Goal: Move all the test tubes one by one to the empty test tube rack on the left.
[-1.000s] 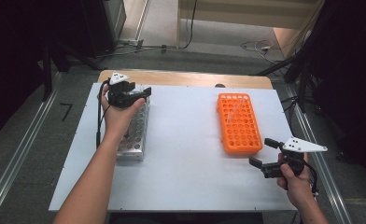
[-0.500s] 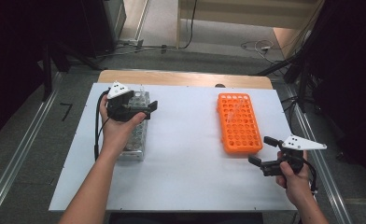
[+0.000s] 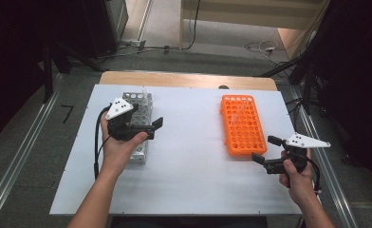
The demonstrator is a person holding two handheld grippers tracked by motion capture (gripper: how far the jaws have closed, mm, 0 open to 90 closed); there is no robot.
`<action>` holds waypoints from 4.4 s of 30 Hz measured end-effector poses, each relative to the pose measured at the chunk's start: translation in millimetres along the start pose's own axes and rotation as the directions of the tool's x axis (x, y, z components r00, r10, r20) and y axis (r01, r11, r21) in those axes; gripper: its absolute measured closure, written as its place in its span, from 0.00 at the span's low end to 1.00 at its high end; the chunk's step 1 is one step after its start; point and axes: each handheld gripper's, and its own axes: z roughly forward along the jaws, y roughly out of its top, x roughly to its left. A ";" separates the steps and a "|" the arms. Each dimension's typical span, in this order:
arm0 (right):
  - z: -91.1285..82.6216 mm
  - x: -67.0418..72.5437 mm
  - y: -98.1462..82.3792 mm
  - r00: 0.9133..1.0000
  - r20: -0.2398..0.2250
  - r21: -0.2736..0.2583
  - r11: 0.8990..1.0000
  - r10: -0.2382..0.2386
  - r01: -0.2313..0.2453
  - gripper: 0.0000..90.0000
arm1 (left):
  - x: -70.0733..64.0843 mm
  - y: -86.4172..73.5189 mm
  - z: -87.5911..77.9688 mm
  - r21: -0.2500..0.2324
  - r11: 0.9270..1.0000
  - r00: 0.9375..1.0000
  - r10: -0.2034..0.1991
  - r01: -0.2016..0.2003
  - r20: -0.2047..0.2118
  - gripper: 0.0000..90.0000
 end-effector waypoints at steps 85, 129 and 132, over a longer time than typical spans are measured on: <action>136.0 -84.3 64.1 0.962 0.272 0.224 0.970 0.034 -0.098 0.82 | -20.3 -44.8 -20.3 0.016 1.000 0.998 -0.013 0.012 0.061 0.01; 40.8 -32.5 57.5 0.997 0.080 0.028 0.999 0.023 -0.025 0.83 | -28.0 -44.6 -14.2 0.025 1.000 0.996 0.003 -0.006 0.086 0.02; 37.7 -24.3 52.5 0.998 0.060 0.028 1.000 0.008 -0.009 0.83 | -28.8 -44.4 -13.7 0.025 1.000 0.996 0.005 -0.007 0.089 0.02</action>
